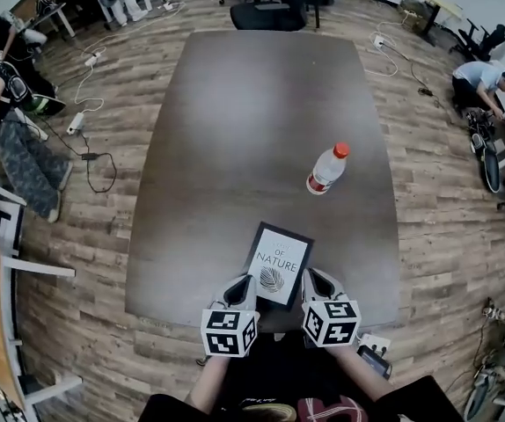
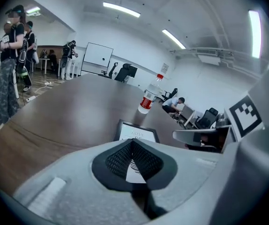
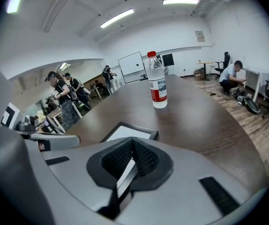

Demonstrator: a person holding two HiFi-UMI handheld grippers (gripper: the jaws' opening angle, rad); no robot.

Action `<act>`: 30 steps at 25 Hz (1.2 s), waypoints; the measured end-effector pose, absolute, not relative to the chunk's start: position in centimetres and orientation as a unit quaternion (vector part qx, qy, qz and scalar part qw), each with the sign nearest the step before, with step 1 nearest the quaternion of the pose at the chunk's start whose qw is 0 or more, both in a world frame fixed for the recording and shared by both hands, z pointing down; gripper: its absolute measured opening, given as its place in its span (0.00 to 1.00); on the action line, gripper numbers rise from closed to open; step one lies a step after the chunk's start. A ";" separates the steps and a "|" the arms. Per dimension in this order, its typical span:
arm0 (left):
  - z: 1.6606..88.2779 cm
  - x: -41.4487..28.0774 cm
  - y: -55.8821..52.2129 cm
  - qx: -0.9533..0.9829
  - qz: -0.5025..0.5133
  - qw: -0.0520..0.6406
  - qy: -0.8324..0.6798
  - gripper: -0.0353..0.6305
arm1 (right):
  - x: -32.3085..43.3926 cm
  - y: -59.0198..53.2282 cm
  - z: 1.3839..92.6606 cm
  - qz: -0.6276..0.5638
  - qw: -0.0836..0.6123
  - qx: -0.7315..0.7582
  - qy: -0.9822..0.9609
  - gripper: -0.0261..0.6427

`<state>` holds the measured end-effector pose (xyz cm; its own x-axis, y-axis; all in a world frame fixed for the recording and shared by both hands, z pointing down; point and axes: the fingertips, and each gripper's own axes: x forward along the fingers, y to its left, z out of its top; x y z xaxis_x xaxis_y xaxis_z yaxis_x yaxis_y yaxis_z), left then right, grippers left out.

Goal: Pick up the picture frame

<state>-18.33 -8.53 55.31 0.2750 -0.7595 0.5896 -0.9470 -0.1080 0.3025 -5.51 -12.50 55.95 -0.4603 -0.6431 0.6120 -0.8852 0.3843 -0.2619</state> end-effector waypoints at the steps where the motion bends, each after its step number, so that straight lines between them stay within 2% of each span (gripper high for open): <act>1: 55.8 -18.6 -8.6 0.732 0.157 0.325 -0.577 0.07 | -5.5 -12.6 56.2 0.285 0.214 0.490 -0.796 0.05; 11: 57.4 -19.1 -9.6 0.758 0.225 0.327 -0.518 0.07 | -5.6 -11.9 58.3 0.335 0.214 0.550 -0.735 0.12; 14: 57.9 -19.2 -9.8 0.756 0.241 0.321 -0.517 0.07 | -5.3 -11.9 58.8 0.354 0.202 0.561 -0.721 0.21; 15: 58.1 -19.1 -9.8 0.756 0.245 0.322 -0.515 0.09 | -5.2 -11.8 59.0 0.360 0.200 0.561 -0.718 0.23; 17: 58.5 -18.7 -9.8 0.756 0.248 0.335 -0.504 0.25 | -5.1 -11.7 59.4 0.367 0.200 0.558 -0.717 0.24; 18: 58.8 -18.4 -9.8 0.756 0.248 0.344 -0.499 0.28 | -5.0 -11.7 59.6 0.370 0.202 0.557 -0.716 0.25; 30: 61.0 -19.1 -11.1 0.709 0.289 0.371 -0.526 0.29 | -4.4 -14.0 61.3 0.380 0.232 0.550 -0.706 0.24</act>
<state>-19.09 -11.14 61.05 0.2793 -0.5316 0.7996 -0.9600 -0.1716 0.2212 -4.44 -13.95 61.33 -0.2862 -0.6012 0.7461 -0.9539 0.1051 -0.2813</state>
